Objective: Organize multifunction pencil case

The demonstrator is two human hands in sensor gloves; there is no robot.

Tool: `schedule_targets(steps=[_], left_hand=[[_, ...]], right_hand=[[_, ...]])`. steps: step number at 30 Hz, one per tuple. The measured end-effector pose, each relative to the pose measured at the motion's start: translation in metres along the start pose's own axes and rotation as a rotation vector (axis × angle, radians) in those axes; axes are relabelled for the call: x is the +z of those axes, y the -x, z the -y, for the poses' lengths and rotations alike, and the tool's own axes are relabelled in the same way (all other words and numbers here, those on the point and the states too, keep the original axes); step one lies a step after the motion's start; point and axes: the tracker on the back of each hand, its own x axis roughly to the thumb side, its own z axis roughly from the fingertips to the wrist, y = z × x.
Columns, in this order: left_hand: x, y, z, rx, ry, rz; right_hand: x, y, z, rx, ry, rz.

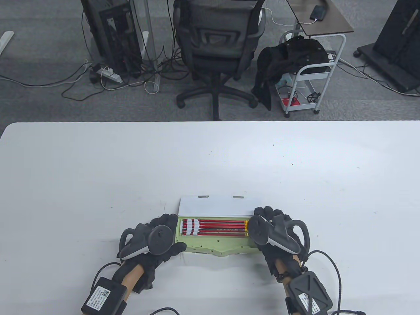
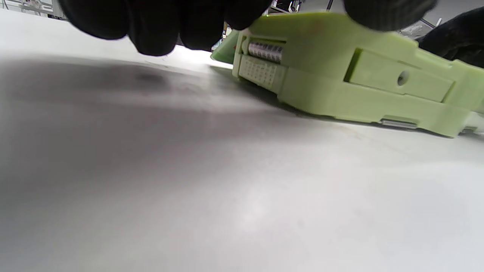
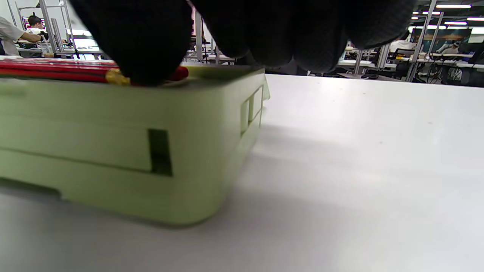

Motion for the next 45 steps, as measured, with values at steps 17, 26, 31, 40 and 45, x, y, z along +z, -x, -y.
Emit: schedule_targets(steps=[17,26,31,40,45], left_hand=[[0.0,0.001,0.001,0.026,0.022,-0.012],[0.0,0.005,-0.015,0.133,-0.016,-0.032],[-0.014,0.012,-0.039,0.311,-0.084,-0.144],[-0.075,0.007,-0.047,0.332,0.14,-0.406],[-0.092,-0.009,-0.042,0.276,0.119,-0.474]], right_hand=[[0.005,0.032,-0.003,-0.27,-0.392,-0.01],[0.002,0.022,-0.012,-0.208,-0.448,-0.01],[0.001,0.023,-0.011,-0.225,-0.426,-0.008],[0.0,0.021,-0.011,-0.218,-0.413,-0.012],[0.0,0.023,-0.01,-0.21,-0.38,-0.022]])
